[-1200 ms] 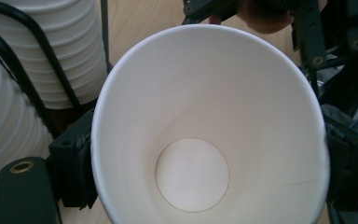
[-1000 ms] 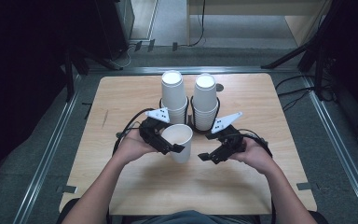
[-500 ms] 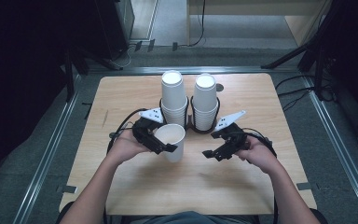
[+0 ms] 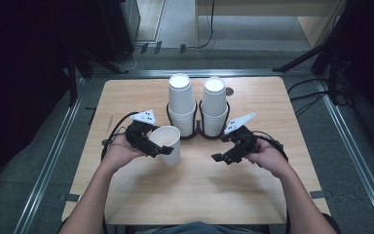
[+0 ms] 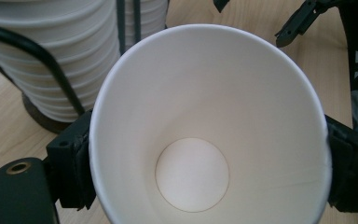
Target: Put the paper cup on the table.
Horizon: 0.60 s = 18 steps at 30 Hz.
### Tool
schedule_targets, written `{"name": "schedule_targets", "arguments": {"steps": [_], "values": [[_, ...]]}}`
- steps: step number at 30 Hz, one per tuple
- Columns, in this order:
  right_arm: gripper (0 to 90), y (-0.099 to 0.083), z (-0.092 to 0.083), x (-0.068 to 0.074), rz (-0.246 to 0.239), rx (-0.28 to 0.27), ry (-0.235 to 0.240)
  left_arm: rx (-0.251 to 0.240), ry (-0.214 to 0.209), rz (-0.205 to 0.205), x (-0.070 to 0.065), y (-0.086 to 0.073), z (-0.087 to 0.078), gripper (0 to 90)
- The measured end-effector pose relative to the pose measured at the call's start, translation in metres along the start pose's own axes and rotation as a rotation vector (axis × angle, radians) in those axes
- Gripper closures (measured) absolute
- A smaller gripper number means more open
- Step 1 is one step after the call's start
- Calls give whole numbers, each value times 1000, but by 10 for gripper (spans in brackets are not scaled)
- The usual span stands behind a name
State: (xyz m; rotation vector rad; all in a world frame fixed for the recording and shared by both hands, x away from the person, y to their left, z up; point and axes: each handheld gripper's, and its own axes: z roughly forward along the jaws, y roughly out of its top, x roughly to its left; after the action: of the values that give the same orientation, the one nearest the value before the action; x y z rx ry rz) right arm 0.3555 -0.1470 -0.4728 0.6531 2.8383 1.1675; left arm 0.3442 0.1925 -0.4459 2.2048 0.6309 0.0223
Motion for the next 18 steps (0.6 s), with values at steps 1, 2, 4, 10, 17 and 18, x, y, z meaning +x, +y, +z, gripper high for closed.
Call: {"name": "schedule_targets", "arguments": {"steps": [1, 2, 4, 10, 17, 18], "values": [[197, 0, 1, 0, 0, 4, -1, -4, 6, -4, 0, -1, -1, 114], [197, 0, 1, -1, 1, 9, -1, -4, 8, -15, 2, -2, -3, 113], [197, 0, 2, -2, 2, 14, 2, -11, 0, -27, 4, -4, -5, 113], [197, -1, 3, -6, 3, 8, -10, -2, 43, -30, 12, -7, -13, 112], [197, -2, 4, -10, 28, -1, -23, 16, 109, -25, 23, -14, -23, 109], [197, -2, 3, -10, 26, -3, -26, 20, 118, -27, 26, -15, -25, 109]]}}
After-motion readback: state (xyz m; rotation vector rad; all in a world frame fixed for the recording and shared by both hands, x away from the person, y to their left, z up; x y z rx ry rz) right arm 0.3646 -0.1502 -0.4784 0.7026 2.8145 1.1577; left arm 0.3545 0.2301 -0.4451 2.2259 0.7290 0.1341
